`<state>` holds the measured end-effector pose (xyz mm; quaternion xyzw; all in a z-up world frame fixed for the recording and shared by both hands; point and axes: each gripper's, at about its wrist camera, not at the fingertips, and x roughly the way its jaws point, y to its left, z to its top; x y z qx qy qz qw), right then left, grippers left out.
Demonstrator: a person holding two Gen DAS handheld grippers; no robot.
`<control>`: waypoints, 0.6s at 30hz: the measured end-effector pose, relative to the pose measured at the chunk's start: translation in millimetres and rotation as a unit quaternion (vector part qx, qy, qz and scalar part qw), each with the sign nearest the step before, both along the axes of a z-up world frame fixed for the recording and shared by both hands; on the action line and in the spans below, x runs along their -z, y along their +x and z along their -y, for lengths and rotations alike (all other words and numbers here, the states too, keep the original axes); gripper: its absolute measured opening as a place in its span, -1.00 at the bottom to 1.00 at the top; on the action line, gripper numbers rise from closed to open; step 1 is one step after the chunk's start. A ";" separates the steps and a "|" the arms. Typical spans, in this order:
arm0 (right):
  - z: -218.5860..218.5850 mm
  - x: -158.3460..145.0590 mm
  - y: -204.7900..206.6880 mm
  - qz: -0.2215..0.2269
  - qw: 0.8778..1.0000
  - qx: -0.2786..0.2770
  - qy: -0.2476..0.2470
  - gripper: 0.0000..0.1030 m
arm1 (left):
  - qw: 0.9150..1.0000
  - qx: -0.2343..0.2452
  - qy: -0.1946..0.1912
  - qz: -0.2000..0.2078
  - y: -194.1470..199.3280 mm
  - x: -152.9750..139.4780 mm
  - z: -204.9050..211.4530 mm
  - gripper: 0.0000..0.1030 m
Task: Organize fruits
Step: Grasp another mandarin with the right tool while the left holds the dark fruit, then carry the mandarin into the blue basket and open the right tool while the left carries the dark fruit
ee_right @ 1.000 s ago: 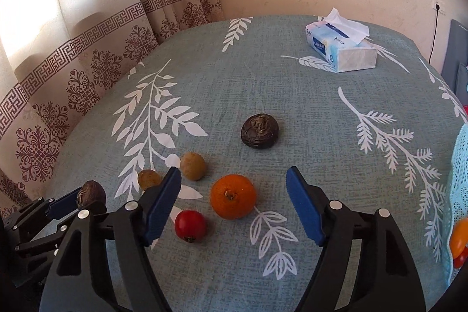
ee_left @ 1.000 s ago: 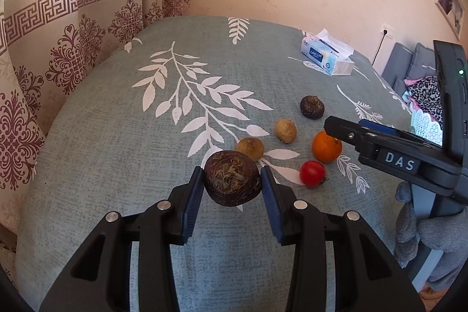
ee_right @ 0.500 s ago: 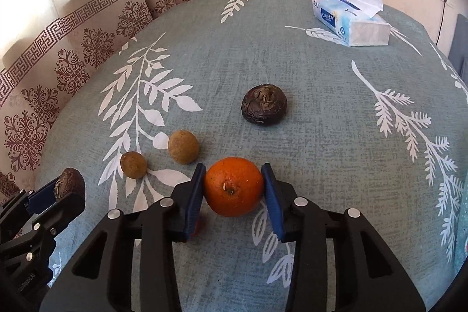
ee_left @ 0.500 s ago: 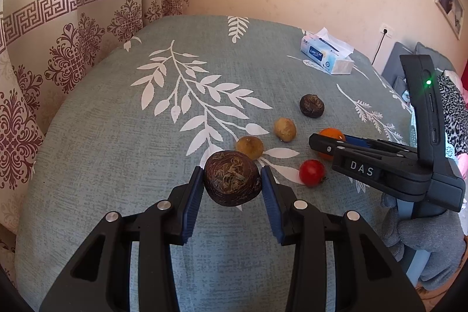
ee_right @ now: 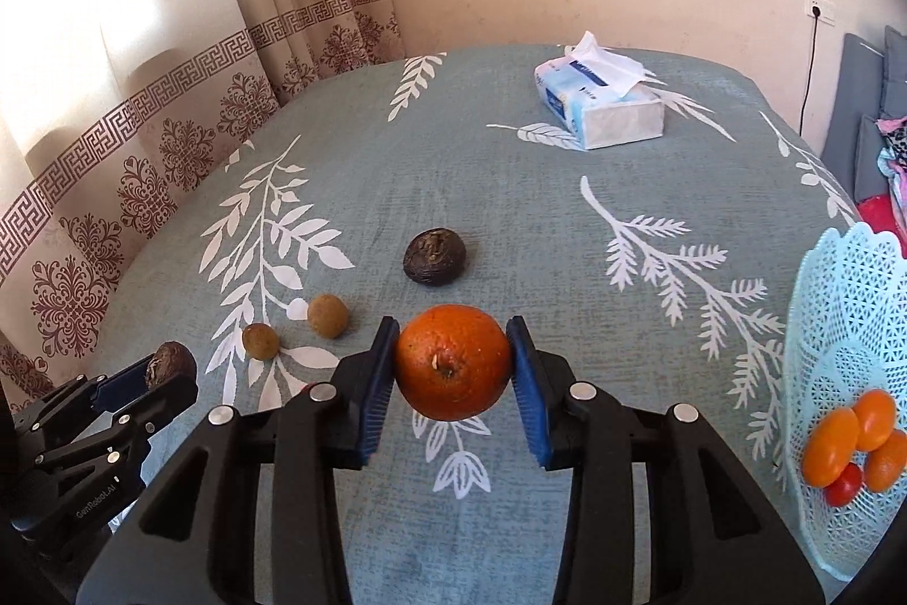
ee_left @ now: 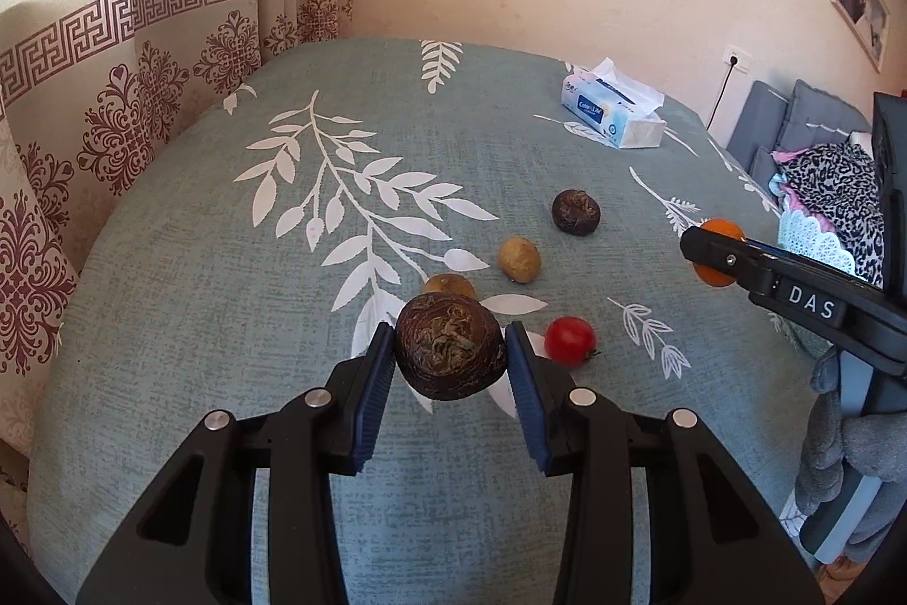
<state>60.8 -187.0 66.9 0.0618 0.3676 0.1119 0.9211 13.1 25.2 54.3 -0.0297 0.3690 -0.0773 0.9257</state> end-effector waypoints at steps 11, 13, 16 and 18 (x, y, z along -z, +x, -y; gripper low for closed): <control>87.9 -11.3 -32.7 0.019 0.996 0.089 0.005 -0.22 | 0.999 0.036 0.007 0.006 -2.4 -7.7 37.2 -0.22; 104.4 -10.9 -38.5 0.020 0.994 0.106 0.004 -0.22 | 0.999 0.043 0.009 0.006 -2.3 -8.4 44.7 -0.22; 126.7 -7.7 -45.9 0.016 0.991 0.130 0.007 -0.22 | 0.999 0.053 0.011 0.006 -2.5 -8.8 56.2 -0.22; 140.0 -5.1 -50.6 0.014 0.990 0.143 0.010 -0.22 | 0.998 0.059 0.013 0.006 -2.5 -9.0 63.1 -0.22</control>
